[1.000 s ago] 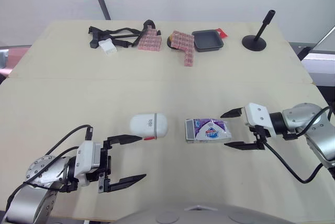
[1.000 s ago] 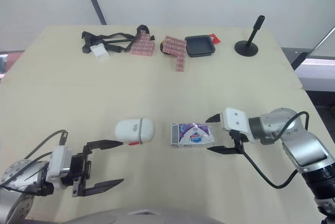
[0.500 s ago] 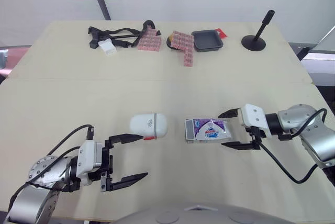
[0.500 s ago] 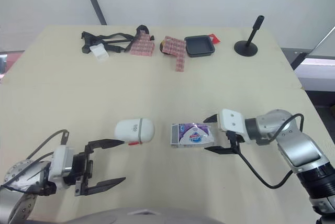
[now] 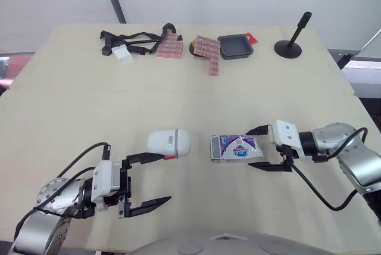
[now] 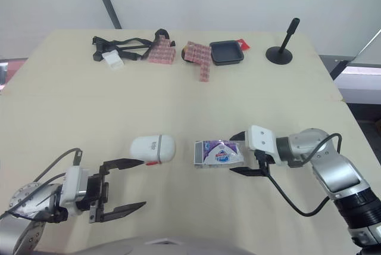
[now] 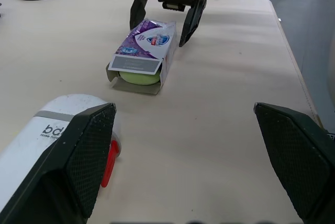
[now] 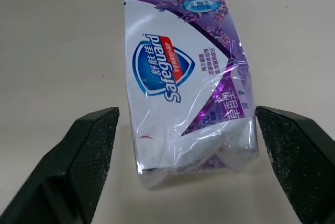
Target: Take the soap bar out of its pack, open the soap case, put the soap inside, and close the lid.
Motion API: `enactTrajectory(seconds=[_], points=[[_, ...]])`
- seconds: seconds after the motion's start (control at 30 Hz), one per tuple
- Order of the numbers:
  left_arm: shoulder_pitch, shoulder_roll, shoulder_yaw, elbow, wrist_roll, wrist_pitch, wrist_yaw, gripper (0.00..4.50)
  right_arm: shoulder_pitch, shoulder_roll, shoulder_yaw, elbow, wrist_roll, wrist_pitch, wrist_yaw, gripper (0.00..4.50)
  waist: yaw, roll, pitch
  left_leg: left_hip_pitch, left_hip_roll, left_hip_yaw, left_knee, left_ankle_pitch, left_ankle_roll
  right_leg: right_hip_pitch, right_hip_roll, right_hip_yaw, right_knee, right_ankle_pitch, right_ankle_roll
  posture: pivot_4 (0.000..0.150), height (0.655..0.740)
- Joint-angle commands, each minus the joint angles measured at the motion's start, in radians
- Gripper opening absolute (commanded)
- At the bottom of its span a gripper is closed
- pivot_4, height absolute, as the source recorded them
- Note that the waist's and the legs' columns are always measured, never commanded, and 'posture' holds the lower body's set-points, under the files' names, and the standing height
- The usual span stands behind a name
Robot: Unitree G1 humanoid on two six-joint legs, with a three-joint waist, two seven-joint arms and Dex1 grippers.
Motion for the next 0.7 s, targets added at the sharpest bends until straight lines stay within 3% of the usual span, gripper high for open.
enactTrajectory(seconds=[0.03,0.13,0.5,0.7], points=[[-0.005,0.005,0.002,-0.017,-0.006,-0.011,0.003,4.5,0.006,0.006,-0.011,-0.007,0.0,-0.004,-0.014,3.03,0.0,0.0,0.0,0.0,0.0,0.0,0.0,0.0,0.0,0.0,0.0,0.0,0.0,0.0,0.0,0.15,0.74],[-0.005,0.004,-0.001,-0.017,-0.004,-0.01,0.006,4.5,0.015,0.004,-0.01,-0.002,-0.008,-0.019,-0.018,2.02,-0.001,0.0,-0.001,0.0,0.0,0.0,0.0,0.0,0.0,0.0,0.0,0.0,0.0,0.0,0.0,0.15,0.74],[-0.008,0.001,-0.01,-0.016,0.003,-0.011,0.023,4.5,0.003,-0.01,-0.019,0.011,-0.011,-0.03,-0.009,2.02,-0.002,0.0,-0.002,0.002,0.0,0.0,0.0,0.0,0.0,0.002,0.0,0.0,0.0,0.0,0.0,0.15,0.74],[-0.002,0.002,-0.012,-0.02,0.004,-0.012,0.026,4.5,-0.031,-0.076,-0.054,-0.048,0.034,0.055,0.026,2.02,-0.001,0.0,-0.002,0.005,0.0,0.0,0.0,0.0,0.0,0.002,0.0,0.0,0.0,0.0,0.0,0.15,0.74]])
